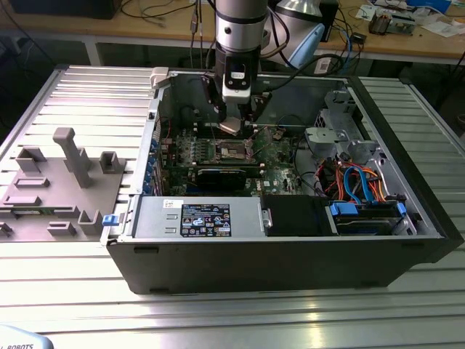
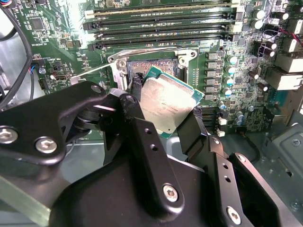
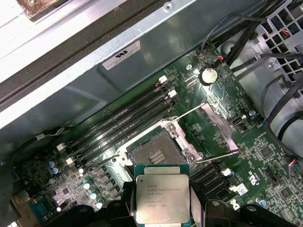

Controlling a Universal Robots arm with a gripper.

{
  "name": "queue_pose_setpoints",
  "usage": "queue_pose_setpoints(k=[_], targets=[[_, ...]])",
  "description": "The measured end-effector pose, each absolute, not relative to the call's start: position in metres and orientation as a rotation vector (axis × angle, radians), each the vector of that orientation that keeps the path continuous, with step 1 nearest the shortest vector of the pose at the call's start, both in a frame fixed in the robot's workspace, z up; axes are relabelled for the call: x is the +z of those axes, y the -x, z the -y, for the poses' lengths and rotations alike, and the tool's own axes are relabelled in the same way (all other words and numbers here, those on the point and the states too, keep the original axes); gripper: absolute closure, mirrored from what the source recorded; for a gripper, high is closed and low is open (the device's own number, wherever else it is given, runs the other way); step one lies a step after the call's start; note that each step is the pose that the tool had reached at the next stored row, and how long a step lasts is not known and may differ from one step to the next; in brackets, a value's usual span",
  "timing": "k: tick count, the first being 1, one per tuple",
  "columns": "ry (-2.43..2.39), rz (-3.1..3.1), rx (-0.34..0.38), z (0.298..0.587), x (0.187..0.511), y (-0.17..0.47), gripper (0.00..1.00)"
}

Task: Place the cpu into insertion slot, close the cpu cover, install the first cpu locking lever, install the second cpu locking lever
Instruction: 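Place the cpu into insertion slot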

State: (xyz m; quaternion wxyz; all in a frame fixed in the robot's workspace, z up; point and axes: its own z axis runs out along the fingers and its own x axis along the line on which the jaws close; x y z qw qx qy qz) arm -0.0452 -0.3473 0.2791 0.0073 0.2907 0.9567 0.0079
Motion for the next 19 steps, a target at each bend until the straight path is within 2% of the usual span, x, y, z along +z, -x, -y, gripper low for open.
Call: queue_pose_setpoints(k=[19], targets=[[-0.934, -2.984, 0.023, 0.3473, 0.2781, 0.0452, 0.45]])
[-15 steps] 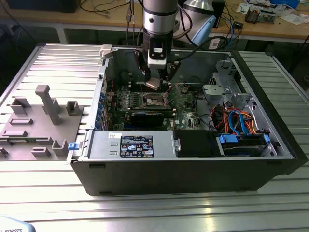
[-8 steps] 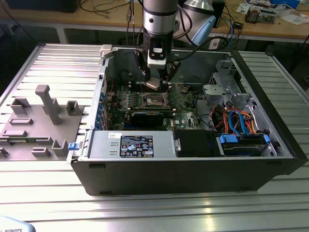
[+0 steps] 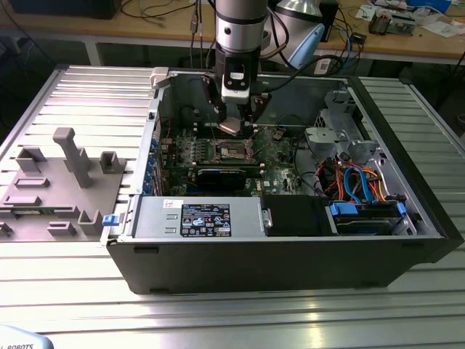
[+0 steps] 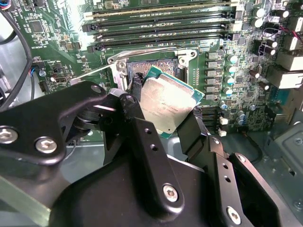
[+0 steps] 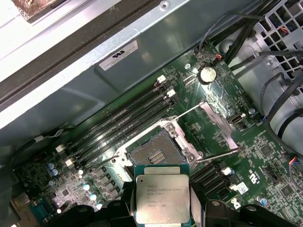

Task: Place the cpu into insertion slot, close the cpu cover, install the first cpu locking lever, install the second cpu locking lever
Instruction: 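Place the cpu into insertion slot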

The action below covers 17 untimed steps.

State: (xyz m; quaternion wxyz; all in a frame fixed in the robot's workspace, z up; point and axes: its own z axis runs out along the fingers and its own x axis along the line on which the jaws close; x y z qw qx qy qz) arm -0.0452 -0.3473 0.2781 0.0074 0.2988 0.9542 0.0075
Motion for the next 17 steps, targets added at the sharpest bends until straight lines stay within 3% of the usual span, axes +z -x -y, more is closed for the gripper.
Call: queue_pose_setpoints(k=[17], targets=[[-0.959, -2.976, 0.023, 0.3473, 0.2771, 0.0452, 0.45]])
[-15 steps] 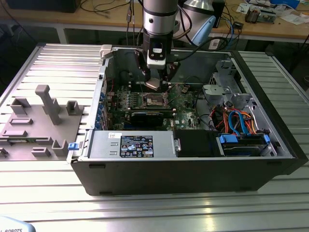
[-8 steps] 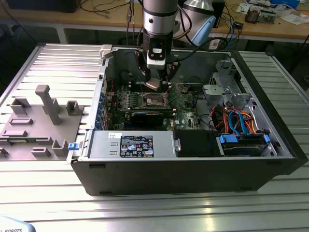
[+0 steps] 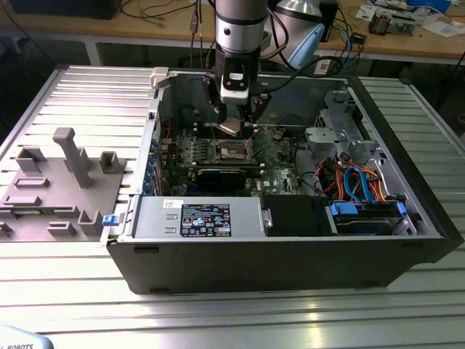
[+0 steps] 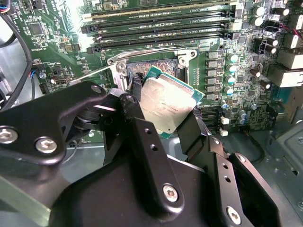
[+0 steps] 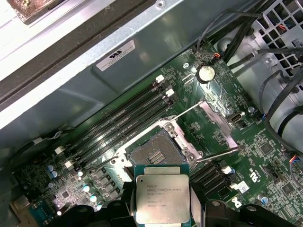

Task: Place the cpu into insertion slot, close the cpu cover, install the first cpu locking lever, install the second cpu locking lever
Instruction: 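Place the cpu into insertion slot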

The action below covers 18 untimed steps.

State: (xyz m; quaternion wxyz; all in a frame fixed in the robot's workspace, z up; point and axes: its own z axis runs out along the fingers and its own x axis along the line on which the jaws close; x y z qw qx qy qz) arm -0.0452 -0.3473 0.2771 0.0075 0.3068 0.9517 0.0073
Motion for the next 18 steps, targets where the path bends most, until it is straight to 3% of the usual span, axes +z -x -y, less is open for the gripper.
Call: queue_pose_setpoints(k=[18], targets=[[-0.984, -2.967, 0.022, 0.3473, 0.2761, 0.0452, 0.45]])
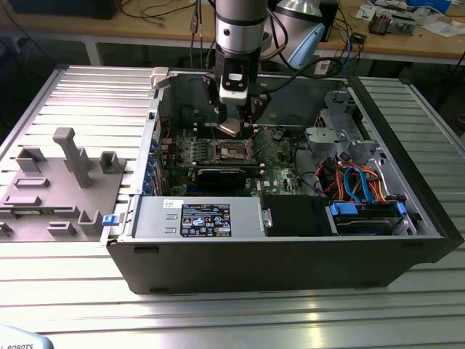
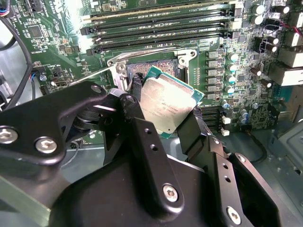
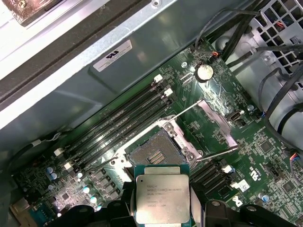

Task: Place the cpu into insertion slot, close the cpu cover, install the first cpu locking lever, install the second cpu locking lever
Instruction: 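Place the cpu into insertion slot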

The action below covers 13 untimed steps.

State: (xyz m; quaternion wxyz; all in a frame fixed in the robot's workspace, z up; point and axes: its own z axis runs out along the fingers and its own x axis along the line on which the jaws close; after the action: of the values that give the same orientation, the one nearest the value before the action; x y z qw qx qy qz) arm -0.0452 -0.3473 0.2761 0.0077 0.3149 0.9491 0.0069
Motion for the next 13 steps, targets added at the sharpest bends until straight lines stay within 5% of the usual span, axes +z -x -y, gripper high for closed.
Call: queue_pose_setpoints(k=[13], targets=[[-1.003, -2.961, 0.021, 0.3473, 0.2753, 0.0452, 0.45]])
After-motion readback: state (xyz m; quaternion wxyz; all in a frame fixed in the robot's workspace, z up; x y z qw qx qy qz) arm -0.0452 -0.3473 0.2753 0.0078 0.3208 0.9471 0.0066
